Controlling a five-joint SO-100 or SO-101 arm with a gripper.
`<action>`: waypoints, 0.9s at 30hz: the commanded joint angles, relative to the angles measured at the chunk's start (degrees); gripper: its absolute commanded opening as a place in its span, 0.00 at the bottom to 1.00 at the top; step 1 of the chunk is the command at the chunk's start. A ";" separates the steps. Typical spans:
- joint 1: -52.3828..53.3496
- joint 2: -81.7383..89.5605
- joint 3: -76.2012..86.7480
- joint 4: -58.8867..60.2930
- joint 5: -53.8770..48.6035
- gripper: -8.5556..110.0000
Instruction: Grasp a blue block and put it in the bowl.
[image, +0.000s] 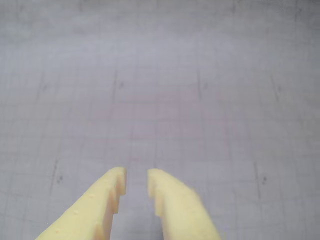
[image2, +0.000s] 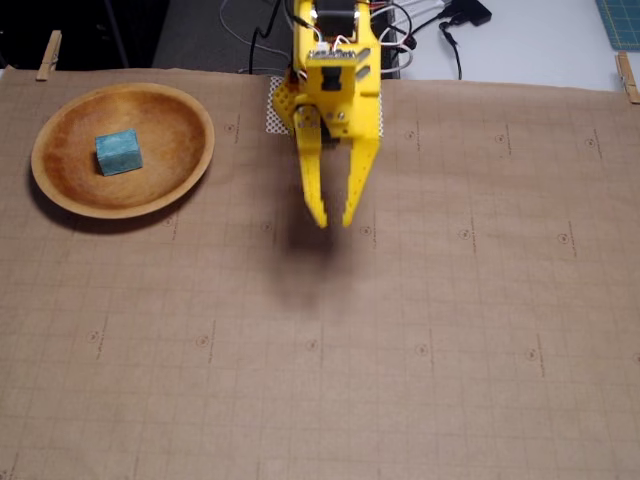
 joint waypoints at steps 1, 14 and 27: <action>0.35 9.23 -0.18 6.42 -0.09 0.07; 1.05 32.70 2.46 36.83 0.00 0.07; 1.05 33.13 9.93 43.42 0.09 0.05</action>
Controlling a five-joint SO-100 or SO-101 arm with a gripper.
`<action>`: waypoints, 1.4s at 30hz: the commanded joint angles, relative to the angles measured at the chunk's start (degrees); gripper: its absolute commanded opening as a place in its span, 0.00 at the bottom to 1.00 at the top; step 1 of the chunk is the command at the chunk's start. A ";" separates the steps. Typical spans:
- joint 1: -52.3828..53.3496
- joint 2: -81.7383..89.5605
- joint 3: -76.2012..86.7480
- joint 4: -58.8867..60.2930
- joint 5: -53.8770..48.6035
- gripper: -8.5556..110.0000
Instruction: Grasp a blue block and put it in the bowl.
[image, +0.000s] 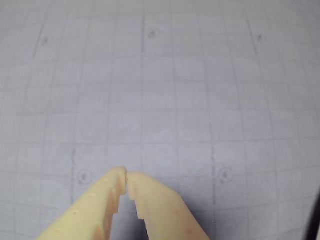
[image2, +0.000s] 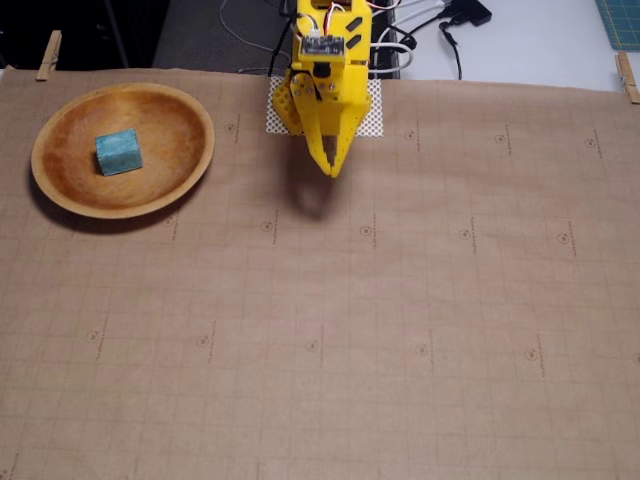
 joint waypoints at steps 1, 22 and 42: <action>0.00 0.44 1.49 -0.35 0.09 0.05; 2.37 -1.23 15.73 -4.31 -8.09 0.05; 2.11 -0.44 15.82 -3.96 -8.61 0.05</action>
